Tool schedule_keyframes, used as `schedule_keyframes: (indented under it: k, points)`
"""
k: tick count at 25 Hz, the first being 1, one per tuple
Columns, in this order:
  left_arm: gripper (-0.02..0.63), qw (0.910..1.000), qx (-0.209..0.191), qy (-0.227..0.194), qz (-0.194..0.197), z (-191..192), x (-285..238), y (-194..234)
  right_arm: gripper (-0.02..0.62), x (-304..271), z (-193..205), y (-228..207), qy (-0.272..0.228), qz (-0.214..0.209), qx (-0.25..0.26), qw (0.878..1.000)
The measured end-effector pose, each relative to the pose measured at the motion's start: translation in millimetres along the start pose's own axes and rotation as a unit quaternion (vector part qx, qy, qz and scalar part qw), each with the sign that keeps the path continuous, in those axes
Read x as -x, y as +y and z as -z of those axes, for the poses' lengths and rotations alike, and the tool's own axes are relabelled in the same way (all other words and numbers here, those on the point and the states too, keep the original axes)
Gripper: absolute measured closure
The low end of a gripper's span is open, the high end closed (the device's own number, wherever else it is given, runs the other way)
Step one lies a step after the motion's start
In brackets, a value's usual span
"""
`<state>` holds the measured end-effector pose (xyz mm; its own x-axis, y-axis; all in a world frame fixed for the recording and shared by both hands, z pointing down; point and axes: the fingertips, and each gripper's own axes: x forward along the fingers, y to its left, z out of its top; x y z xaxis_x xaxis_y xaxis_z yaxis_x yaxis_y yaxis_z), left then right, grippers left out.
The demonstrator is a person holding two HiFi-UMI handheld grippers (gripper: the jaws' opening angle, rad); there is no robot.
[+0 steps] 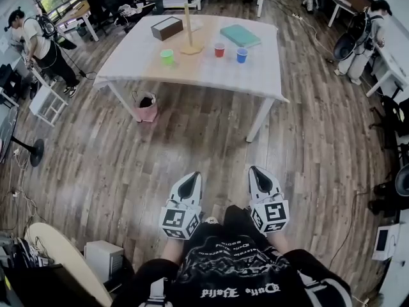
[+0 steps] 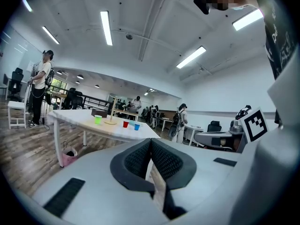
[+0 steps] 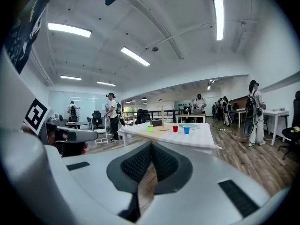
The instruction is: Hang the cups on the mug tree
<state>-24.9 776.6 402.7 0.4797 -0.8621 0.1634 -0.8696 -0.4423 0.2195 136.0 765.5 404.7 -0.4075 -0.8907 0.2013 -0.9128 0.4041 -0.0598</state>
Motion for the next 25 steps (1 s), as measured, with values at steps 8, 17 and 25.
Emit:
schedule_keyframes:
  k: [8, 17, 25]
  points:
    - [0.588, 0.9999, -0.004, 0.011, -0.009, 1.7, -31.6, 16.7, 0.586, -40.1, -3.2, -15.2, 0.007, -0.010, 0.011, 1.000]
    - [0.588, 0.9995, 0.015, 0.002, -0.027, -12.7, -141.0, 20.7, 0.586, -123.5, -18.7, -100.7, 0.008, -0.029, 0.008, 0.999]
    - [0.588, 0.9985, 0.021, -0.006, -0.051, -34.1, -266.4, 23.2, 0.586, -202.7, -43.2, -203.4, 0.014, -0.061, 0.024, 0.998]
